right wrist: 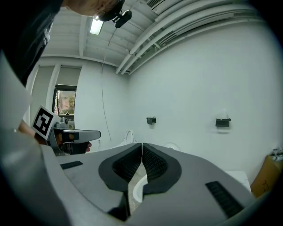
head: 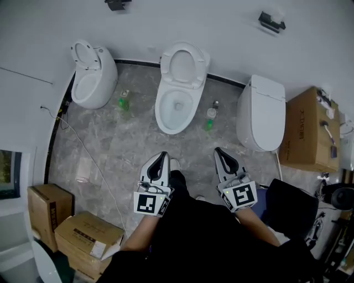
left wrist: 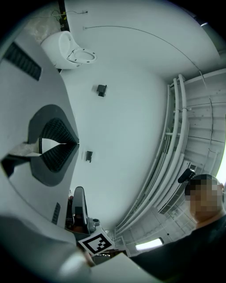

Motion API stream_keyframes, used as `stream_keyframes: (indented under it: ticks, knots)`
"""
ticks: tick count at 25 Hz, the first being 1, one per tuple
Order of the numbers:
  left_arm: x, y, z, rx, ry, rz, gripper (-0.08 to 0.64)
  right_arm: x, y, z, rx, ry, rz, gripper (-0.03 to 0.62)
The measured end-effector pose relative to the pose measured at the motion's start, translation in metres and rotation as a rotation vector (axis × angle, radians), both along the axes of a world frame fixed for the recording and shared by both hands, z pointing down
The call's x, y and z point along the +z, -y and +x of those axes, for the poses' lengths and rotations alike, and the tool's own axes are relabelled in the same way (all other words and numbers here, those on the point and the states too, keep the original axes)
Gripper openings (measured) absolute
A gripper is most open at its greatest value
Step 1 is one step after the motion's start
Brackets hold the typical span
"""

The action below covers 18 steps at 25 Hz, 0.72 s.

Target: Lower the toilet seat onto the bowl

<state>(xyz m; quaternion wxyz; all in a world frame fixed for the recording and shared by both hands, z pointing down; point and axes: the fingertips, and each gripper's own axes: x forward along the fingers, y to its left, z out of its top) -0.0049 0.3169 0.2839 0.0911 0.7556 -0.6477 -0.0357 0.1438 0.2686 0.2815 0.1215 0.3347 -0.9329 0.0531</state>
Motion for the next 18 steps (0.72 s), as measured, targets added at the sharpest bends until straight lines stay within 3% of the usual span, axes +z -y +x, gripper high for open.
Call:
stream_keyframes:
  ticks: [10, 18]
  knots:
    - [0.002, 0.087, -0.101, 0.026, -0.044, -0.022, 0.017, -0.009, 0.098, -0.093, 0.050, 0.012, -0.015, 0.032]
    - [0.016, 0.136, -0.149, 0.074, -0.050, -0.054, 0.017, -0.006, 0.141, -0.131, 0.107, 0.026, -0.040, 0.032]
